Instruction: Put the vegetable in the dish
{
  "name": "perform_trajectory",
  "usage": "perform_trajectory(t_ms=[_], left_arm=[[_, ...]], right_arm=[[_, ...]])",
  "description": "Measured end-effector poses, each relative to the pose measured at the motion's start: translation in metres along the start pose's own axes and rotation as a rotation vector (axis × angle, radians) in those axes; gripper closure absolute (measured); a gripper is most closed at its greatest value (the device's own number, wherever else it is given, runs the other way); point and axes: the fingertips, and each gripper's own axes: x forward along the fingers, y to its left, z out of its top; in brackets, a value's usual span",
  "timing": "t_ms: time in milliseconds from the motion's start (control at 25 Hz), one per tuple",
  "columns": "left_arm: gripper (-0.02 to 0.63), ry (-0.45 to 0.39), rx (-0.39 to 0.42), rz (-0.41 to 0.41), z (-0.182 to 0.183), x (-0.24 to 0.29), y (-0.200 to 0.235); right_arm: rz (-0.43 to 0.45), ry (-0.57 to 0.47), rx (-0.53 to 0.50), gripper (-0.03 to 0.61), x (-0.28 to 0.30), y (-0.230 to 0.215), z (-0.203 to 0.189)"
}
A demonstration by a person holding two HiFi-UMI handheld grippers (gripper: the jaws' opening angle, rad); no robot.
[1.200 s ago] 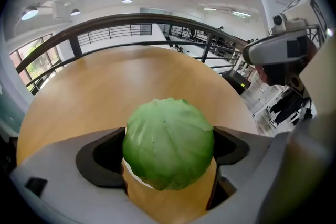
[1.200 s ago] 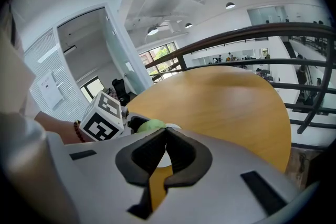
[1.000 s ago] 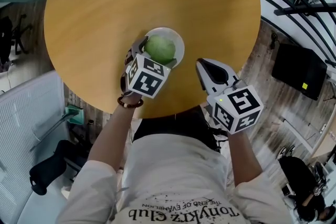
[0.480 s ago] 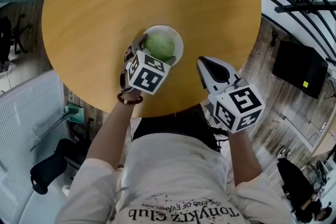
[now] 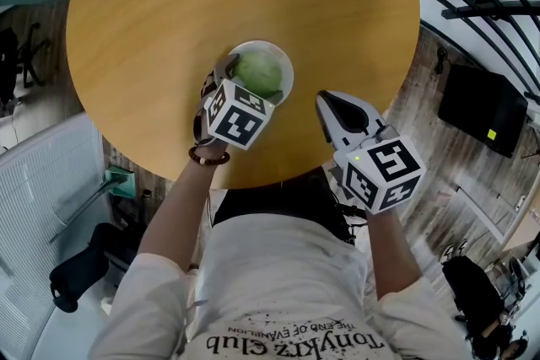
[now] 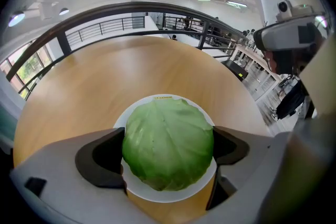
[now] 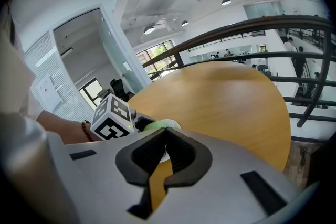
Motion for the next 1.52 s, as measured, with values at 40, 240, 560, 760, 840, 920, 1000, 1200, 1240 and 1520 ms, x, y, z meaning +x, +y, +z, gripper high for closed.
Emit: perform_trajectory(t_ms=[40, 240, 560, 760, 840, 920, 1000, 1200, 1240, 1520], left_arm=[[0.126, 0.003, -0.003, -0.01, 0.0, 0.001, -0.002], [0.126, 0.006, 0.004, -0.021, 0.001, 0.002, -0.002], [0.126, 0.0, 0.004, -0.018, 0.003, 0.004, -0.003], [0.126, -0.001, 0.001, -0.016, 0.003, 0.005, -0.004], [0.126, -0.001, 0.0, -0.018, 0.003, 0.003, -0.004], [0.126, -0.004, 0.001, -0.021, 0.004, 0.0, -0.004], [0.126, -0.011, 0.005, -0.022, 0.006, -0.003, -0.003], [0.126, -0.027, 0.011, -0.011, 0.01, -0.009, -0.002], [0.126, -0.03, 0.009, -0.012, 0.01, -0.012, -0.002], [0.127, -0.059, 0.0, 0.003, 0.009, -0.037, -0.004]], right_arm=[[0.0, 0.0, 0.001, 0.555, 0.0, -0.001, 0.0], [0.001, 0.003, 0.005, 0.555, 0.002, -0.002, 0.0], [0.008, 0.004, 0.004, 0.555, 0.001, -0.004, 0.001], [0.008, 0.003, 0.004, 0.555, 0.0, -0.006, 0.0], [0.009, 0.001, 0.003, 0.555, -0.001, -0.003, 0.0], [0.01, 0.0, 0.002, 0.555, -0.002, -0.001, 0.001], [0.011, 0.0, 0.002, 0.555, -0.002, 0.0, 0.003], [0.014, -0.003, -0.005, 0.555, -0.002, 0.001, 0.003], [0.015, -0.006, -0.008, 0.555, -0.003, 0.003, 0.003], [0.015, -0.017, -0.029, 0.555, -0.012, 0.011, 0.008]])
